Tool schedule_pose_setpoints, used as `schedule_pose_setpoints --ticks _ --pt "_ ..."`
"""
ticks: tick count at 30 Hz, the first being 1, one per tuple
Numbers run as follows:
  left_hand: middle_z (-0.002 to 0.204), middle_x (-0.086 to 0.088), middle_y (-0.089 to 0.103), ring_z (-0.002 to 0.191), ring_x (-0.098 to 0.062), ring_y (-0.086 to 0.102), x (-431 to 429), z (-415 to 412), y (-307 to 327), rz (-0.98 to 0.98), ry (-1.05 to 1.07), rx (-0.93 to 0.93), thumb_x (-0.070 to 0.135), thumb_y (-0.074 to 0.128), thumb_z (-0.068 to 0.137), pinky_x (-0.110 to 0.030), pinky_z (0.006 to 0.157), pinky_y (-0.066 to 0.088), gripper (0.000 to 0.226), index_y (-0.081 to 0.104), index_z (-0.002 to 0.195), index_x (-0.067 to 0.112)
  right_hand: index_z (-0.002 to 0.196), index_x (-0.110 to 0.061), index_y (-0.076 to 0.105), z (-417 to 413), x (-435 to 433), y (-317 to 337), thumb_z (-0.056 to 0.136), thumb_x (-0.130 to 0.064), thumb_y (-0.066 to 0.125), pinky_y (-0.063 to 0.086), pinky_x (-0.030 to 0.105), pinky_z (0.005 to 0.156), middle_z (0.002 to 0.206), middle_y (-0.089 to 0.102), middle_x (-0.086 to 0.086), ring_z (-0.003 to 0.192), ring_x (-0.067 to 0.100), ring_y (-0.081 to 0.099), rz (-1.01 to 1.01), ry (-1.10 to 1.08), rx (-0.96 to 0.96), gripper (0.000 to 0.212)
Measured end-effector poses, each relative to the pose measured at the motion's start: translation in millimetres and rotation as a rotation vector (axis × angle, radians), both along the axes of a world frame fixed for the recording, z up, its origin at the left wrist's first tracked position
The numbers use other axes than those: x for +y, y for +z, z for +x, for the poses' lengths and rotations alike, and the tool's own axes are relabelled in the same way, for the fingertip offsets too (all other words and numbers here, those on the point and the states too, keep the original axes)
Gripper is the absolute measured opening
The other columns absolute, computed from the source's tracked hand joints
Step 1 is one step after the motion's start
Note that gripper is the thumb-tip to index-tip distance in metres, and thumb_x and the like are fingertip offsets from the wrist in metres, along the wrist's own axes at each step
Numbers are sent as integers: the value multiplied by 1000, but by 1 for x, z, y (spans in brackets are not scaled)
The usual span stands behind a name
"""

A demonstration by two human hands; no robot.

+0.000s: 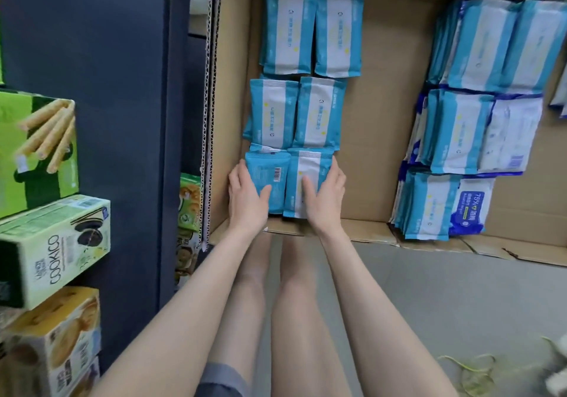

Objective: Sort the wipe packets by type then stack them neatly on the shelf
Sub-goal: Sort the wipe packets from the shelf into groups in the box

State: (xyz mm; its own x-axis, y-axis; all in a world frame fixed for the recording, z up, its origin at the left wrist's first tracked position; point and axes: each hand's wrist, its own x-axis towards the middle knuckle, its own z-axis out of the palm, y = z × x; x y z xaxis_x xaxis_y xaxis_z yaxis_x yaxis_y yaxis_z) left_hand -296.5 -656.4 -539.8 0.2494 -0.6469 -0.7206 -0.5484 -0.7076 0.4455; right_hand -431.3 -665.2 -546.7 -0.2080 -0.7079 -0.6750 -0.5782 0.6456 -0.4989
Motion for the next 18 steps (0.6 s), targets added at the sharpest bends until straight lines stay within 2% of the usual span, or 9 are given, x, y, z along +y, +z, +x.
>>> schedule_pose_setpoints --ticks 2,4,9,13,18 --pt "148 -15 31 134 -29 34 0 1 -2 57 17 19 15 56 92 -39 110 28 71 14 149 5 150 -6 10 0 1 0 97 -27 49 21 31 105 148 29 17 133 31 29 5 34 3 68" --pt "149 -12 33 133 -29 35 0 4 -4 98 -5 30 19 55 94 -40 108 30 72 12 150 7 150 -6 9 -2 1 1 98 -29 48 26 38 105 148 32 17 131 34 33 15 82 31 69" --pt "139 -8 47 126 -28 45 -6 14 -1 100 -56 48 20 56 91 -44 104 38 60 28 144 13 146 -6 23 -10 -6 3 95 -35 51 39 48 98 140 43 14 123 35 43 60 193 91 65" --pt "132 -8 54 121 -27 50 -13 16 17 72 -86 43 18 51 93 -45 100 43 43 41 135 13 138 -8 36 -20 -15 17 95 -34 51 43 47 93 131 52 11 117 32 50 101 297 125 52" --pt "143 -8 41 130 -24 39 -15 4 51 -45 -215 -42 20 46 98 -35 106 31 48 35 143 11 134 -8 41 -33 -21 51 98 -31 48 40 40 91 131 52 12 117 31 49 38 379 169 43"
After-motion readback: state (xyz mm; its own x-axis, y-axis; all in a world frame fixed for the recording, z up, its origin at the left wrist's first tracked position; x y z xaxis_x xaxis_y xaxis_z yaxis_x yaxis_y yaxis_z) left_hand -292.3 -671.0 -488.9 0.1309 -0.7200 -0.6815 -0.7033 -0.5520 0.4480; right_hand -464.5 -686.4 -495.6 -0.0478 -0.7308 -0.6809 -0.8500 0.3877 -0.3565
